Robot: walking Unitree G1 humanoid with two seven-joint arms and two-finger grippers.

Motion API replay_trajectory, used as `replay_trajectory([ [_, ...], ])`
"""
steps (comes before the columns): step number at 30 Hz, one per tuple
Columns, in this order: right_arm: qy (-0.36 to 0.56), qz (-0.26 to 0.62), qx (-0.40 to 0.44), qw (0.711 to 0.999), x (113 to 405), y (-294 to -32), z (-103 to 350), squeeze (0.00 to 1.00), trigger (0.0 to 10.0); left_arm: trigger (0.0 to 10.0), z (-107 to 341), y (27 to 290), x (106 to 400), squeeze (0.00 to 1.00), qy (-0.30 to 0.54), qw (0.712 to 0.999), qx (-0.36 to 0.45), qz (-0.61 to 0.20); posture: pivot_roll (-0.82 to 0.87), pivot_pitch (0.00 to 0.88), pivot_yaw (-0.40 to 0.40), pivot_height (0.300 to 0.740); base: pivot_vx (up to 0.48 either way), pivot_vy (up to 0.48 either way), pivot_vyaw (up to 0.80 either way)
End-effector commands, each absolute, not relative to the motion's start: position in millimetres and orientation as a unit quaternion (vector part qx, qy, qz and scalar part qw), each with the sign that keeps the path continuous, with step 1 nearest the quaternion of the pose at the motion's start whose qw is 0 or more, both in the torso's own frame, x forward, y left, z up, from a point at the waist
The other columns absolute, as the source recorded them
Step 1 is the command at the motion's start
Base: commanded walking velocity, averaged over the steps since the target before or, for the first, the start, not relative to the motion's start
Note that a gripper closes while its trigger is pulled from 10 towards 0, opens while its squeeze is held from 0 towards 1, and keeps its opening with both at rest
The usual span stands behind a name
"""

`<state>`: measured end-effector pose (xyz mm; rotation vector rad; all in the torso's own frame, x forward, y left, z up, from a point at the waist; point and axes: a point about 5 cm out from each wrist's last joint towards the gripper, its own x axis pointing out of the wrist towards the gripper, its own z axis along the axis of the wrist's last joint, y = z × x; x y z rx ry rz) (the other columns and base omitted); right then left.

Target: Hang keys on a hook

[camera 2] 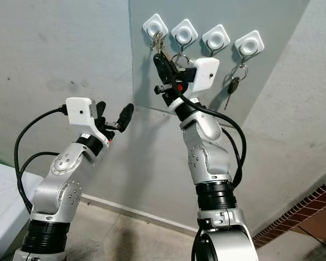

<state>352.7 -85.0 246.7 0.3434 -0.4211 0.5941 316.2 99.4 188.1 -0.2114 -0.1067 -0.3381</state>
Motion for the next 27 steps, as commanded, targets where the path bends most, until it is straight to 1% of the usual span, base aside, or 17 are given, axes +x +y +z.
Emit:
replay_trajectory([
  [1,-0.201,0.291,0.173,0.919,354.7,-82.9,250.2,0.00,10.0,10.0,193.0,96.8,314.1,0.00,-0.060,0.977,-0.104,-0.178,0.06,0.057,-0.050,0.724,0.000,0.000,0.00],
  [9,-0.193,0.296,0.177,0.919,356.4,-77.9,251.2,0.00,10.0,10.0,193.1,97.0,313.5,0.00,-0.059,0.976,-0.110,-0.177,0.06,0.055,-0.054,0.724,0.000,0.000,0.00],
  [16,-0.203,0.297,0.160,0.919,356.8,-77.2,253.6,0.00,10.0,10.0,194.6,97.4,313.6,0.00,-0.061,0.976,-0.114,-0.174,0.06,0.056,-0.057,0.724,0.000,0.000,0.00],
  [19,-0.200,0.300,0.143,0.922,356.5,-75.9,251.5,0.00,10.0,10.0,194.3,97.4,314.1,0.00,-0.059,0.976,-0.115,-0.174,0.06,0.056,-0.057,0.724,0.000,0.000,0.00],
  [21,-0.186,0.302,0.130,0.926,356.8,-75.5,246.5,0.00,10.0,10.0,194.1,97.5,314.2,0.00,-0.059,0.976,-0.115,-0.173,0.06,0.057,-0.056,0.724,0.000,0.000,0.00],
  [25,-0.145,0.306,0.074,0.938,357.0,-74.9,228.2,0.00,10.0,10.0,193.9,98.3,314.3,0.00,-0.058,0.977,-0.115,-0.170,0.06,0.060,-0.055,0.724,0.000,0.000,0.00],
  [27,-0.140,0.308,0.067,0.939,356.7,-74.8,225.3,0.00,10.0,10.0,193.7,98.3,314.2,0.00,-0.058,0.977,-0.115,-0.170,0.06,0.060,-0.055,0.724,0.000,0.000,0.00],
])
